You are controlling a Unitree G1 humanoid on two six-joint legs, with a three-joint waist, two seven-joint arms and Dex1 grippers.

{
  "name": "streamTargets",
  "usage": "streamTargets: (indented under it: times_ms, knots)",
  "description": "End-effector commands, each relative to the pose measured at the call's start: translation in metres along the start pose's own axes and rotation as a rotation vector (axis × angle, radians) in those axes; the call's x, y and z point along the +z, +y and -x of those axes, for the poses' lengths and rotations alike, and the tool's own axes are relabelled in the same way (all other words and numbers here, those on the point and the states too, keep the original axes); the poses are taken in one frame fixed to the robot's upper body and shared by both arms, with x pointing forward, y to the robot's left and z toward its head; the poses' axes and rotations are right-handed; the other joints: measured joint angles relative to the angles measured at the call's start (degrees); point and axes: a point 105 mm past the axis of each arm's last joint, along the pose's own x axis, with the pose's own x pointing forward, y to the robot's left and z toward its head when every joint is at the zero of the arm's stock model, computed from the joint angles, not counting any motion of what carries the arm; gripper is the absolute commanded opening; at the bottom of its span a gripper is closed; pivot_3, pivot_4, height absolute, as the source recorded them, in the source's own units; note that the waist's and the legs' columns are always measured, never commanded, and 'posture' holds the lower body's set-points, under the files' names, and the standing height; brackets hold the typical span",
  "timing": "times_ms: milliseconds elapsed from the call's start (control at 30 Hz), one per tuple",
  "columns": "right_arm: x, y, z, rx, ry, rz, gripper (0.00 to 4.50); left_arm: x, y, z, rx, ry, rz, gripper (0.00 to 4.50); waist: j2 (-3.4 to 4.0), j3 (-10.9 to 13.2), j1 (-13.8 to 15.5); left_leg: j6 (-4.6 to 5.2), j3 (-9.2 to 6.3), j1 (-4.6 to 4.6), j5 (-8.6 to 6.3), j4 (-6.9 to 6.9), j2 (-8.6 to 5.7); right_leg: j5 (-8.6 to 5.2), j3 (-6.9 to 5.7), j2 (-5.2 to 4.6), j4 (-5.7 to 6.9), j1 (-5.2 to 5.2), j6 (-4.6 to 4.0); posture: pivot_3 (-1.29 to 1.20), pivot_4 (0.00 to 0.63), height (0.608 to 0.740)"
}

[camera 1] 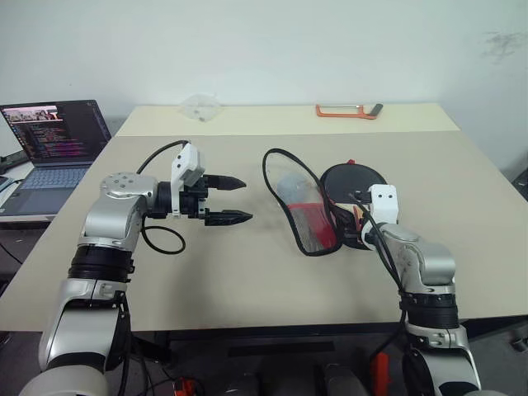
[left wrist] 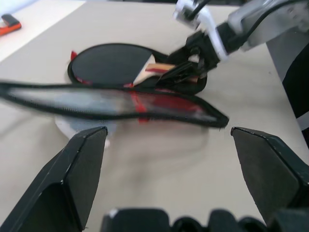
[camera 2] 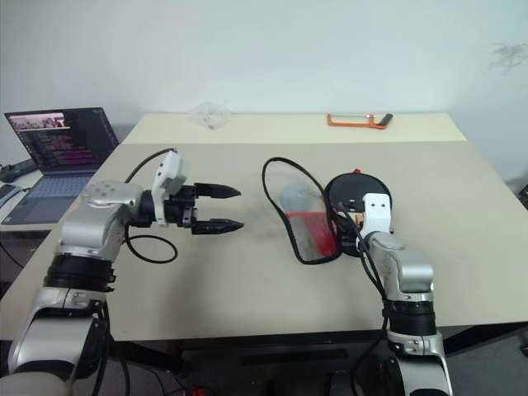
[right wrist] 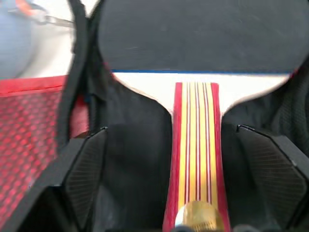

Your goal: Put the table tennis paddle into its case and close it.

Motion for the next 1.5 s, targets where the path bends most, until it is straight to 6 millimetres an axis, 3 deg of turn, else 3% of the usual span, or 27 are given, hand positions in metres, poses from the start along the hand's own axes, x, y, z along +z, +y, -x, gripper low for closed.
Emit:
streamTargets:
  times_ms: [33, 133, 233, 400, 567, 900, 1233, 1367, 1500]
  knots:
    - [0.025, 0.025, 0.028, 0.194, -0.093, 0.15, 4.49, -0.01, 0.008, 0.006, 0.065, 0.058, -0.007, 4.5, 0.01, 0.0, 0.03, 0.0, 0.0, 0.0, 0.0, 0.0, 0.0, 0.0, -0.01, 0.0, 0.0, 0.0, 0.0, 0.0, 0.15, 0.74]
    - [0.037, 0.04, 0.055, 0.36, -0.15, 0.283, 4.49, -0.026, 0.016, 0.007, 0.125, 0.117, 0.004, 4.5, 0.0, 0.0, 0.02, 0.04, -0.02, 0.0, -0.02, -0.01, 0.02, 0.0, -0.04, 0.03, -0.03, 0.01, 0.0, 0.0, 0.15, 0.74]
    - [0.047, 0.038, 0.083, 0.486, -0.188, 0.41, 4.5, -0.037, 0.023, 0.001, 0.155, 0.15, 0.011, 3.87, 0.0, 0.0, 0.22, 0.1, -0.04, 0.0, -0.06, 0.01, 0.03, -0.01, -0.09, 0.05, -0.08, 0.07, 0.01, 0.0, 0.15, 0.74]
    - [0.056, 0.033, 0.124, 0.667, -0.205, 0.485, 4.5, -0.042, 0.027, -0.025, 0.139, 0.139, 0.027, 2.0, -0.05, 0.01, 1.16, 0.17, -0.11, -0.02, -0.09, 0.02, 0.01, 0.04, -0.2, 0.04, -0.3, 0.21, 0.08, 0.0, 0.15, 0.74]
    - [0.05, 0.022, 0.142, 0.724, -0.144, 0.508, 4.5, -0.038, 0.028, -0.049, 0.12, 0.106, 0.035, 0.07, -0.1, 0.03, 1.6, 0.16, -0.1, -0.03, -0.09, 0.03, 0.01, 0.04, -0.24, 0.01, -0.4, 0.28, 0.09, 0.0, 0.15, 0.74]
    - [0.051, -0.024, 0.167, 0.59, -0.062, 0.509, 4.5, -0.008, 0.022, -0.102, 0.027, 0.0, 0.037, 0.03, -0.18, 0.08, 1.77, 0.26, -0.08, -0.02, -0.14, 0.07, 0.01, 0.05, -0.29, -0.02, -0.42, 0.39, 0.11, 0.0, 0.15, 0.74]
    - [0.057, -0.057, 0.182, 0.399, -0.072, 0.496, 4.5, 0.08, 0.005, -0.194, -0.015, -0.173, -0.037, 0.03, -0.27, 0.13, 3.19, 0.37, -0.02, -0.01, -0.17, 0.14, -0.04, 0.11, -0.32, -0.07, -0.52, 0.54, 0.23, 0.0, 0.15, 0.74]
    - [0.058, -0.064, 0.18, 0.361, -0.07, 0.493, 4.5, 0.085, 0.002, -0.209, 0.029, -0.169, -0.049, 0.03, -0.26, 0.12, 2.72, 0.47, 0.15, 0.11, -0.23, 0.09, 0.0, 0.1, -0.2, -0.07, -0.51, 0.56, 0.26, 0.0, 0.15, 0.74]
    - [0.055, -0.07, 0.169, 0.317, -0.063, 0.478, 4.5, 0.081, 0.005, -0.208, 0.056, -0.171, -0.046, 0.03, -0.26, 0.13, 2.63, 0.51, 0.15, 0.16, -0.22, 0.08, 0.02, 0.11, -0.18, -0.05, -0.43, 0.57, 0.26, 0.0, 0.15, 0.74]
